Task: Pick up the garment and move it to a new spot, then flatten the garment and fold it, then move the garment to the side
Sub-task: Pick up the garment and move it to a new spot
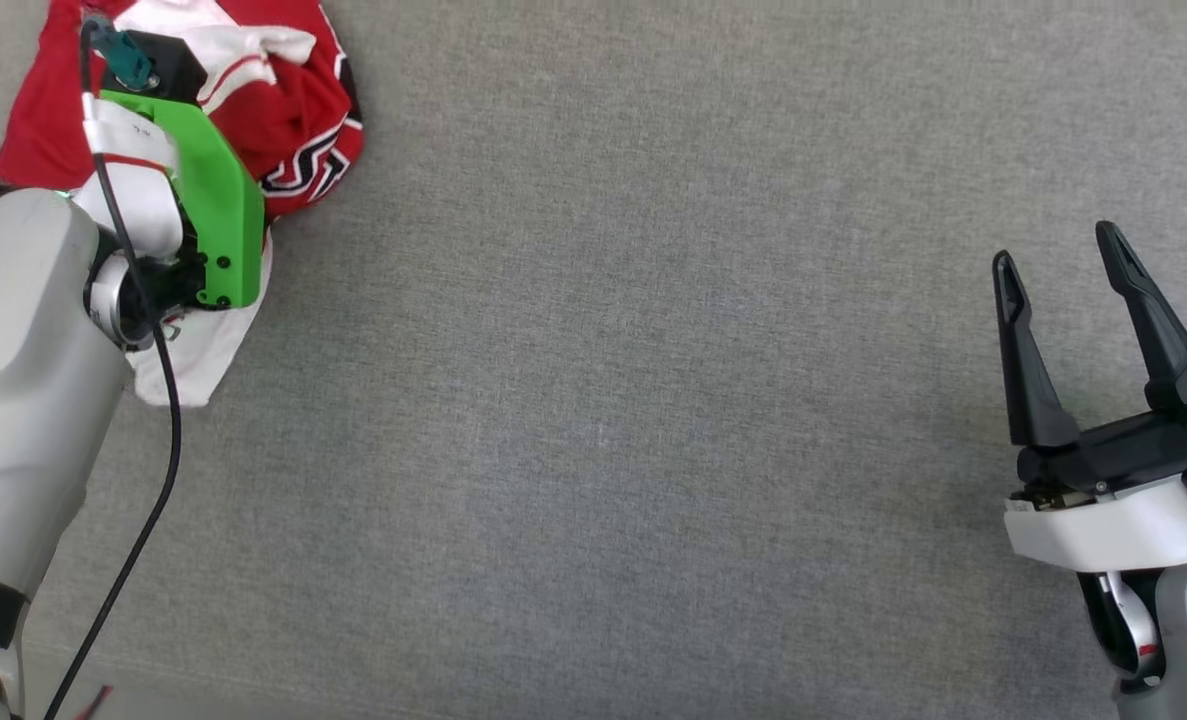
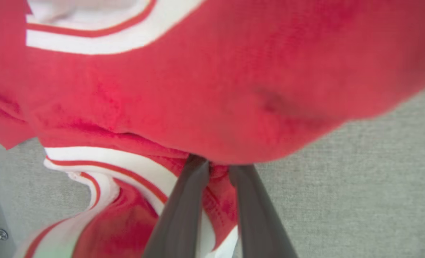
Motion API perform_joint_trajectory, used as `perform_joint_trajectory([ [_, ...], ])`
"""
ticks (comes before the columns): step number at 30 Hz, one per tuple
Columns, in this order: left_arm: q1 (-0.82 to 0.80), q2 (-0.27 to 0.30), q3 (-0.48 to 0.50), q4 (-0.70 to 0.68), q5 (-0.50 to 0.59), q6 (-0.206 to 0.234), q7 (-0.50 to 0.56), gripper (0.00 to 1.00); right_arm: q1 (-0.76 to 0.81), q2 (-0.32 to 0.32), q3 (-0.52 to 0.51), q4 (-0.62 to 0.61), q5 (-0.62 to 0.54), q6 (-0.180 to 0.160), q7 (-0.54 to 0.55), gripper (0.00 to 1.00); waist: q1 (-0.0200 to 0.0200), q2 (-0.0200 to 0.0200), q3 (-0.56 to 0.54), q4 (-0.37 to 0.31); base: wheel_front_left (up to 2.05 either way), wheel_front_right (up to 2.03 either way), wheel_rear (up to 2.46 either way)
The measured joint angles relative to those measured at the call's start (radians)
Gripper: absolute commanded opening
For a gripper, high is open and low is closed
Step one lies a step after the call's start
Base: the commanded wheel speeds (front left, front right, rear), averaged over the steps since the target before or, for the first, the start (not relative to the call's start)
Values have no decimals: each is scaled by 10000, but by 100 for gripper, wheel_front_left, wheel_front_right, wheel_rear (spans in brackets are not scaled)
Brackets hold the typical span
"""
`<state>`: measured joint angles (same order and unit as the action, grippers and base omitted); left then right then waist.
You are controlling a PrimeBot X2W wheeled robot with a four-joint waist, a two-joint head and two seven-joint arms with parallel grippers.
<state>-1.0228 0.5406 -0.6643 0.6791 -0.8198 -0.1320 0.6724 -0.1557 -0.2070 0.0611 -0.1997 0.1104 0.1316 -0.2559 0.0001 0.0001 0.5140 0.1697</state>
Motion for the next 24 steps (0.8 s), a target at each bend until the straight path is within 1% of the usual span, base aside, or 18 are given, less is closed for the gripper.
perform_joint_trajectory([
  [3, -30, 56, -192, -428, -54, -2, -813, 0, 53, 161, -12, 48, 2, 0, 0, 100, 0, -1, -337, 18, 0, 0, 0],
  [7, -288, 364, -497, -1239, -73, -2, -1710, 0, 240, 414, -92, 115, 4, 0, 0, 100, 0, -1, -881, 26, 0, 0, 0],
  [11, -651, 706, -976, -1958, 224, -2, -2184, 0, 405, 650, -148, 165, 4, 0, 0, 100, 0, -1, -1438, -8, 0, 0, 0],
  [14, -793, 723, -1388, -2493, 372, -2, -2445, 0, 503, 815, -215, 176, 4, 0, 0, 100, 0, -1, -1819, -88, 0, 0, 0],
  [18, -961, 483, -1987, -3116, 550, -2, -2777, 0, 568, 1009, -299, 173, 4, 0, 0, 100, -1, -1, -2181, -357, 0, 0, 0],
  [24, -1019, -389, -3095, -3638, 932, -2, -3162, 0, 588, 1198, -506, 150, 4, 0, 0, 100, -1, -1, -2387, -1043, 0, 0, 0],
])
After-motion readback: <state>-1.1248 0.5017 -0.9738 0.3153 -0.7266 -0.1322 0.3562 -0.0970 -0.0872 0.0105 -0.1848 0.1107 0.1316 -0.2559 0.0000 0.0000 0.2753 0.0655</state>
